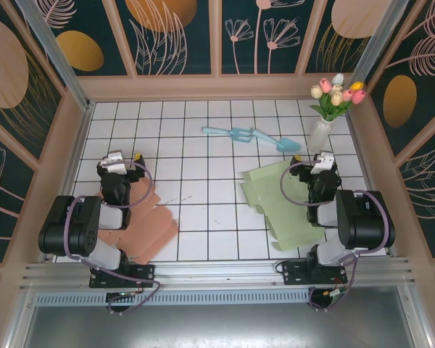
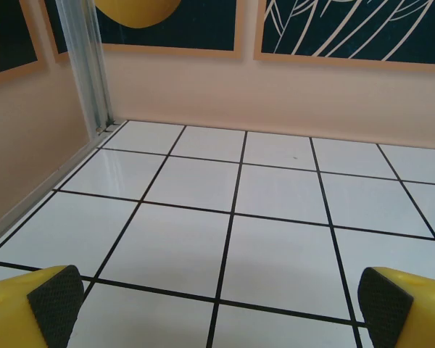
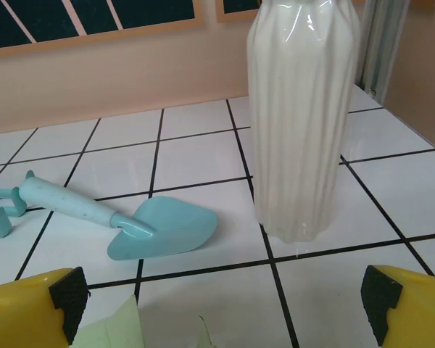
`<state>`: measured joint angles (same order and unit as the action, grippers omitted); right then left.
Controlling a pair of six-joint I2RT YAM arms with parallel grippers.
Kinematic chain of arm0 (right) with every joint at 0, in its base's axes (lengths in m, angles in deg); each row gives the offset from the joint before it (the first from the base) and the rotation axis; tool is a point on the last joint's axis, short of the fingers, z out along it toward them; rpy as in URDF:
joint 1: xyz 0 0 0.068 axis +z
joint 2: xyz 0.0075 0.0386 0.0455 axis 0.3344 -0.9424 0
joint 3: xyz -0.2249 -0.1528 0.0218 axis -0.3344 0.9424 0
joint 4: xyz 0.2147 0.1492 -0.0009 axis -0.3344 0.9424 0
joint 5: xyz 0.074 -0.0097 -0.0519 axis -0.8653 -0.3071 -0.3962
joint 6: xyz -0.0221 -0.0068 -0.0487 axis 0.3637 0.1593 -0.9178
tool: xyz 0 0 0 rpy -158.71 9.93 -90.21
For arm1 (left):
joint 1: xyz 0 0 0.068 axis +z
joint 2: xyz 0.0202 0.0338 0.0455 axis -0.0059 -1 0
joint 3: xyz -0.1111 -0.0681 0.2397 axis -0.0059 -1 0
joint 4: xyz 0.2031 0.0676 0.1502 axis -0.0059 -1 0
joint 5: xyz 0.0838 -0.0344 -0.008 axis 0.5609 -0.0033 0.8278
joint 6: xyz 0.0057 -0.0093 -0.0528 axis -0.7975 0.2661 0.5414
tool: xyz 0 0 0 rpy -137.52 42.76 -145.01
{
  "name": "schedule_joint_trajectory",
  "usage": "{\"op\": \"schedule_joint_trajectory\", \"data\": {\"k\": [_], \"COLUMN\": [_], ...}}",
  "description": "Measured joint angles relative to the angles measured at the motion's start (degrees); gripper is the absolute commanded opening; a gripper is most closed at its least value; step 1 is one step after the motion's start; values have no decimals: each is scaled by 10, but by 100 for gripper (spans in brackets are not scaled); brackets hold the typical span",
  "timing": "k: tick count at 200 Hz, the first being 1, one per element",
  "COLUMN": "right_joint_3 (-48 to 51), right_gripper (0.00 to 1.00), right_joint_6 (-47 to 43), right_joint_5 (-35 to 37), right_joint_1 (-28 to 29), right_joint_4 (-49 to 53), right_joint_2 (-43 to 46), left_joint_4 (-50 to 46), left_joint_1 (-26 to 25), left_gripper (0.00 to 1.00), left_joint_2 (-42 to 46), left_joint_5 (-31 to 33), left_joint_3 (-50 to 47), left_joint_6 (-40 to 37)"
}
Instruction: Fold the paper box
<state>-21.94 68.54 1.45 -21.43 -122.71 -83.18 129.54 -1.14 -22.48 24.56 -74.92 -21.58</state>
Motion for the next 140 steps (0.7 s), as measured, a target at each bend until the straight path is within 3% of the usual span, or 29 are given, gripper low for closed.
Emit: {"op": "schedule_joint_trajectory", "data": {"k": [140], "right_joint_3": [-1], "right_gripper": [99], "right_joint_6": [0], "right_joint_5": [-13], "right_joint_1": [0], "right_joint_4": [0], "right_joint_2": [0], "left_joint_4": [0], "left_joint_1": [0], "left_gripper": [99], "left_joint_2": [0], "left_joint_5": [0], "left_joint_3": [0], "left_joint_6": [0]}}
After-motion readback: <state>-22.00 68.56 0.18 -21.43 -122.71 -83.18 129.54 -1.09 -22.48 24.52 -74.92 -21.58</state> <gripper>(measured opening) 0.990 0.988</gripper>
